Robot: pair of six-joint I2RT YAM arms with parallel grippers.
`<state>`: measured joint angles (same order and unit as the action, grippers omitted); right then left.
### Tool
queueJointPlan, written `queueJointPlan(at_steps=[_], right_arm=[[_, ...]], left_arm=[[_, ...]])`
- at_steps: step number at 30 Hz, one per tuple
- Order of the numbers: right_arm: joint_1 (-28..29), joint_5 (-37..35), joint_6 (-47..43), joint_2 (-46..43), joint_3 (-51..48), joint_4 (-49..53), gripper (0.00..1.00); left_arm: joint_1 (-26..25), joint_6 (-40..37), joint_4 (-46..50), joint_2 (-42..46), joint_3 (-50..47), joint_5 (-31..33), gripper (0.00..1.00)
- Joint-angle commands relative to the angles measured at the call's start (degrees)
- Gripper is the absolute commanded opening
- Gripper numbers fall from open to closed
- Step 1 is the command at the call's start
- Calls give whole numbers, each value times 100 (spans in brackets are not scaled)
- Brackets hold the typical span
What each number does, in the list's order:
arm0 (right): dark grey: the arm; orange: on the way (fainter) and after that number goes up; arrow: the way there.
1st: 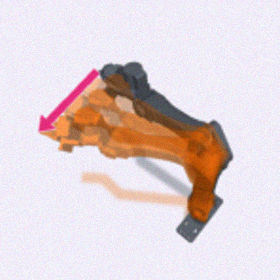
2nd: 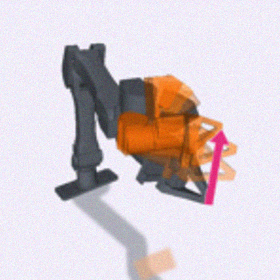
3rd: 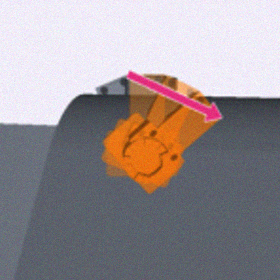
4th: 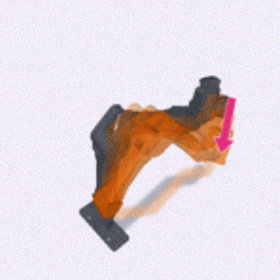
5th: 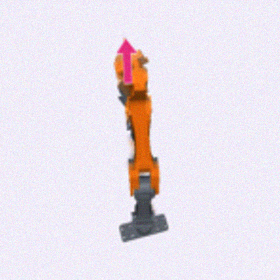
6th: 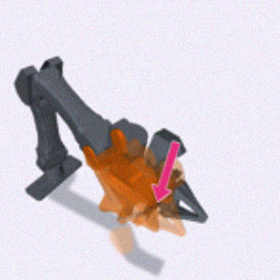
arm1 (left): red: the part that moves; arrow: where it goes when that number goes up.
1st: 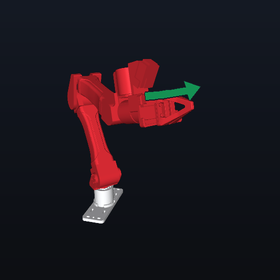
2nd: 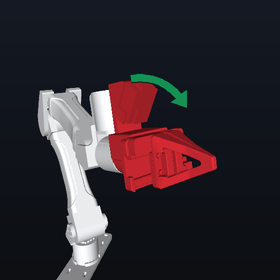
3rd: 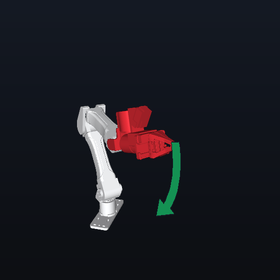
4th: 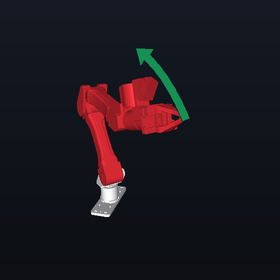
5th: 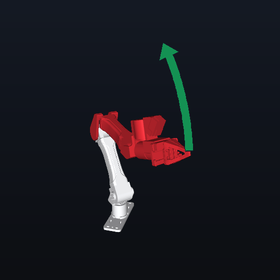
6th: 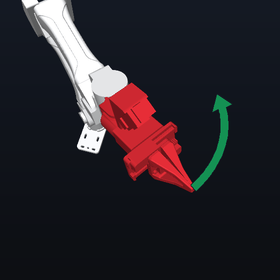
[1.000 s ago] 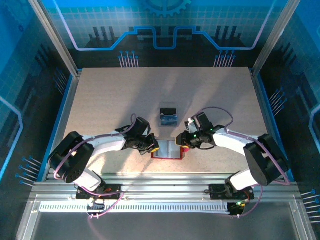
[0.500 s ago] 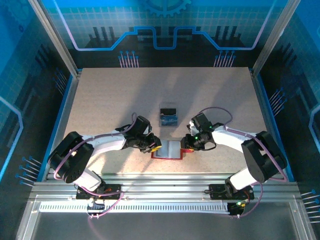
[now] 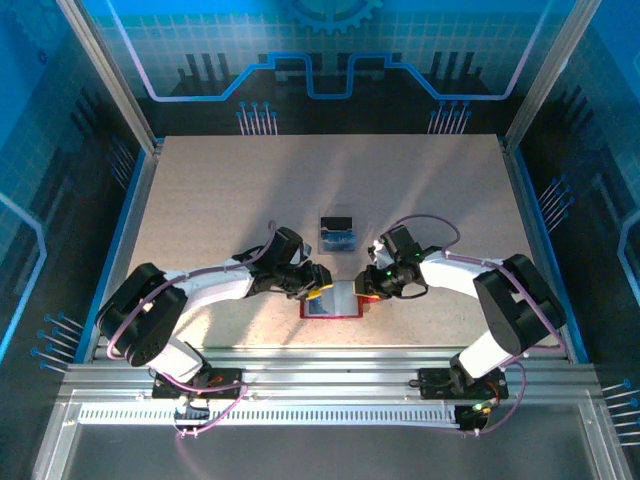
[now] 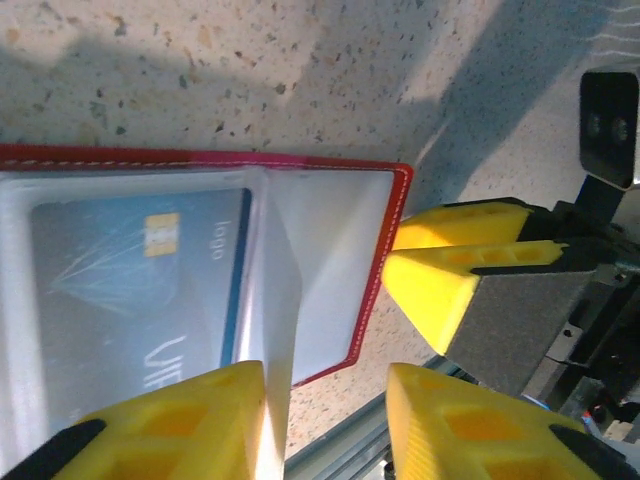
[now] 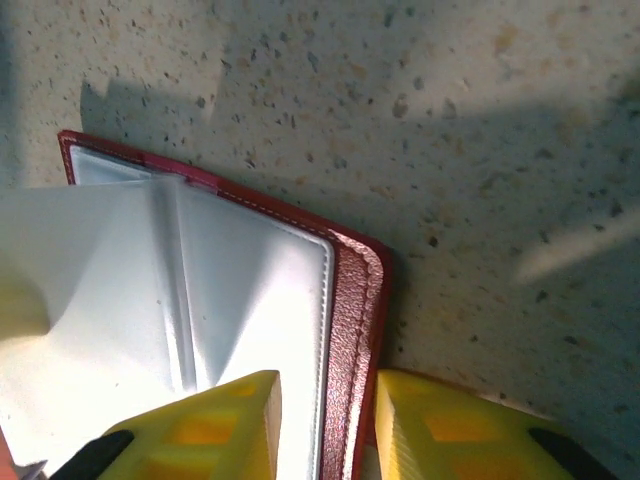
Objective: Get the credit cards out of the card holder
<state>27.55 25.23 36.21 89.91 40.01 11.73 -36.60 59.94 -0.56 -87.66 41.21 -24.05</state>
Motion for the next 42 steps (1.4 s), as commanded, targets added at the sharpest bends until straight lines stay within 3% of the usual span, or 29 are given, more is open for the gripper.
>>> queueJointPlan(at_steps=[1, 9, 26, 42], right_arm=[[-66, 326, 147, 149, -81, -356, 29], [-48, 565, 341, 153, -224, -926, 25], [-481, -422, 309, -1972, -649, -42, 25], [-602, -205, 394, -1995, -807, -152, 25]], left_arm=[[-36, -66, -55, 18, 178, -160, 41], [-81, -83, -106, -130, 268, -214, 46], [-368, -52, -199, -920, 747, -210, 50], [-595, 5, -222, -1379, 950, -249, 50]])
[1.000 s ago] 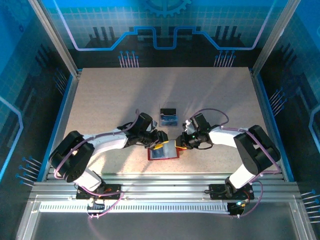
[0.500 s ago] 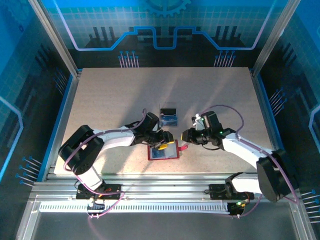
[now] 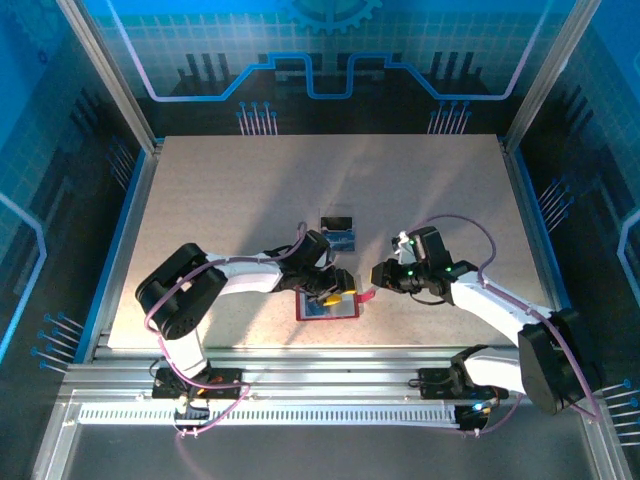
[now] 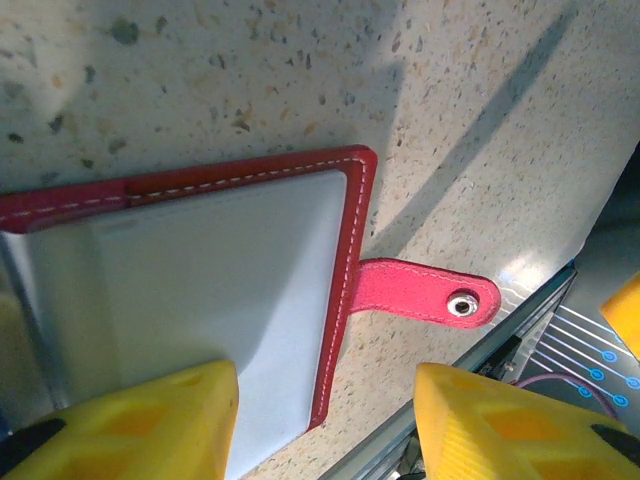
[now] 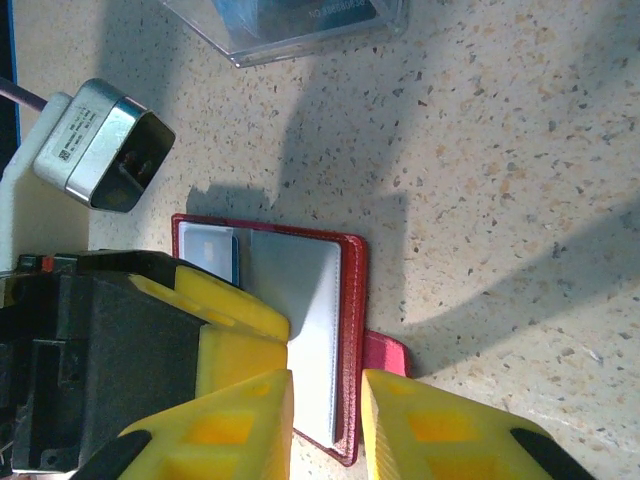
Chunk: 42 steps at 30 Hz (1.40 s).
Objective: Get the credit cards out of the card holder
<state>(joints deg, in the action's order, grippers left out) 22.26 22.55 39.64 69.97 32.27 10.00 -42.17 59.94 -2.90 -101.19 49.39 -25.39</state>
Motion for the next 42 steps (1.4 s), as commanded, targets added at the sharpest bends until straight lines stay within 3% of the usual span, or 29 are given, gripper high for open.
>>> queueJointPlan(at_steps=[1, 15, 33, 38, 42], right_arm=[[-74, 78, 57, 6, -41, 11, 25], [138, 312, 201, 438, 202, -225, 25], [1521, 283, 774, 2052, 1106, -967, 26], [1774, 326, 956, 2425, 1251, -1174, 27], [1861, 382, 1013, 2627, 1312, -1255, 27]], left_arm=[[-35, -7, 34, -3, 134, -104, 51], [128, -255, 511, 775, -56, 279, 51], [1083, -372, 628, 1973, -1388, 236, 51], [1124, -375, 550, 2011, -1519, 199, 47], [1129, -334, 387, 1876, -1522, 107, 38]])
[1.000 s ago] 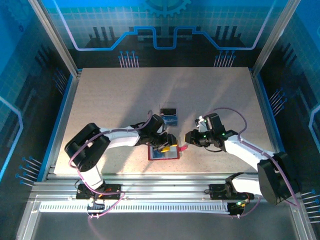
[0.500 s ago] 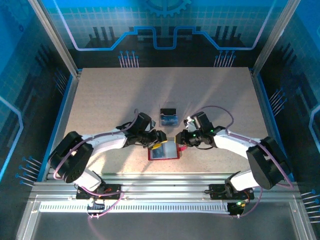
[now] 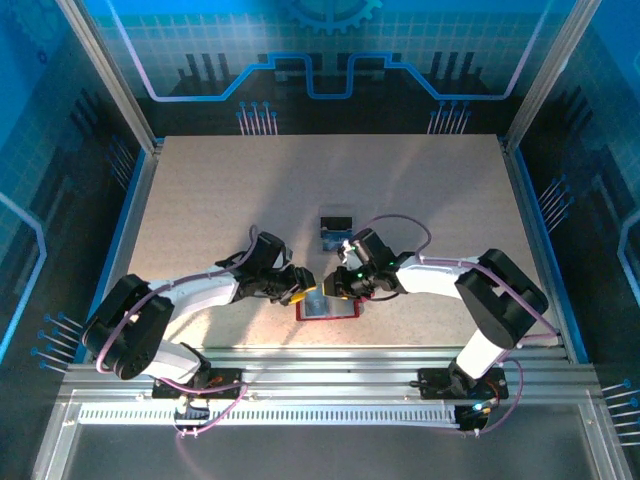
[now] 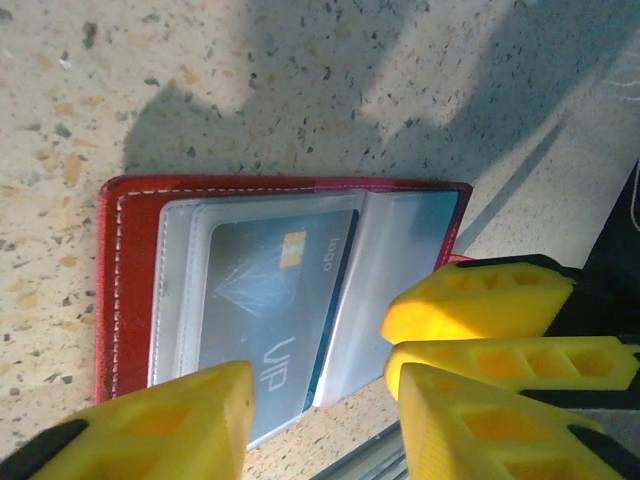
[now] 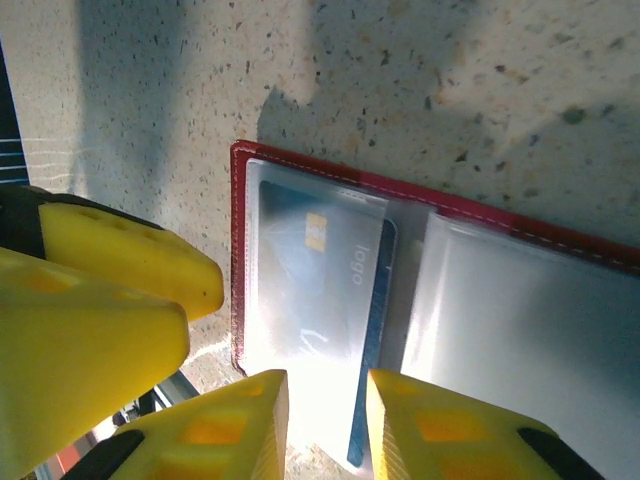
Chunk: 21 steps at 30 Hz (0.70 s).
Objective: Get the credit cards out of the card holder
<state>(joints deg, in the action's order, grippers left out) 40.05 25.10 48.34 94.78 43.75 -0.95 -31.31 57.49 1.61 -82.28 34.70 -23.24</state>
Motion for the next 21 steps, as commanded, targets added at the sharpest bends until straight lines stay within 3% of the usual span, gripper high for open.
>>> queueJointPlan(at_steps=[1, 6, 12, 21], right_arm=[[95, 144, 142, 183, 174, -160, 28], [108, 177, 158, 299, 239, -169, 28], [117, 205, 147, 408, 331, -154, 28], [114, 214, 119, 523, 398, -112, 28]], left_arm=[[31, -89, -88, -64, -38, -119, 35], [40, -14, -124, -243, -16, -62, 21], [32, -34, -137, -402, -8, -83, 14], [42, -104, -100, -562, -32, -67, 9]])
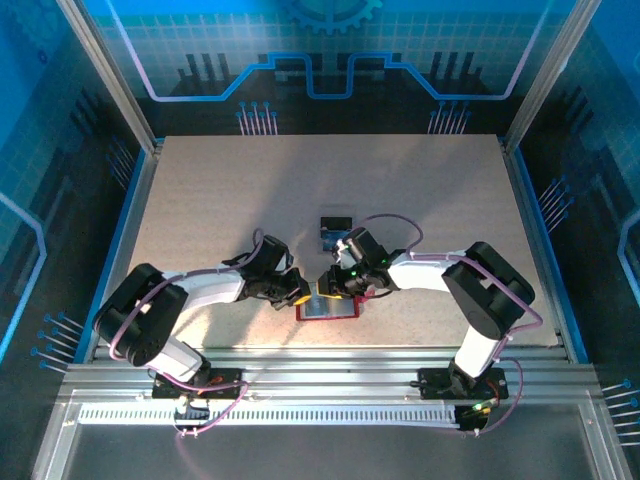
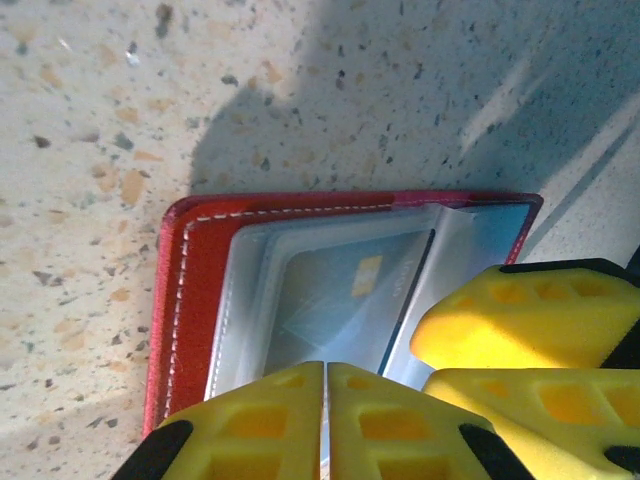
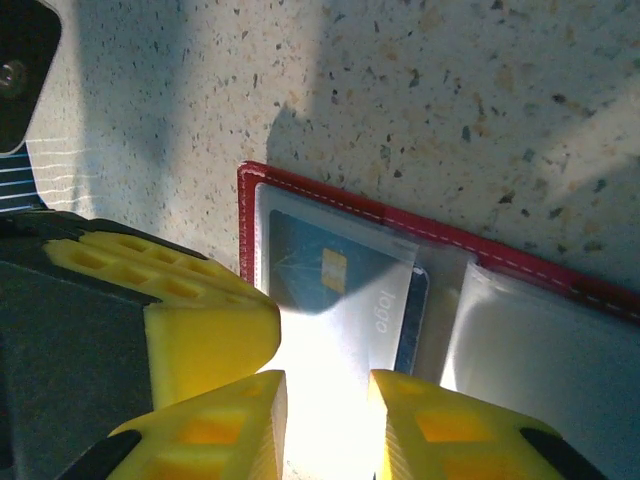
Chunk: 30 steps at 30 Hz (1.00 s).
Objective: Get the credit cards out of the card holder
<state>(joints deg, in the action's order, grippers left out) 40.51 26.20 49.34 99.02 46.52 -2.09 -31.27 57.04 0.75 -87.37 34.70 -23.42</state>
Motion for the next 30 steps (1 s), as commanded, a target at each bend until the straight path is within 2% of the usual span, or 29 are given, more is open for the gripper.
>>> queueJointPlan(at_steps=[1, 30], right_arm=[[66, 100, 7, 105, 113, 11, 28], [53, -312, -349, -196, 222, 780, 29]], left_arm=[[30, -61, -14, -65, -33, -48, 9], [35, -65, -31, -61, -104, -23, 10]])
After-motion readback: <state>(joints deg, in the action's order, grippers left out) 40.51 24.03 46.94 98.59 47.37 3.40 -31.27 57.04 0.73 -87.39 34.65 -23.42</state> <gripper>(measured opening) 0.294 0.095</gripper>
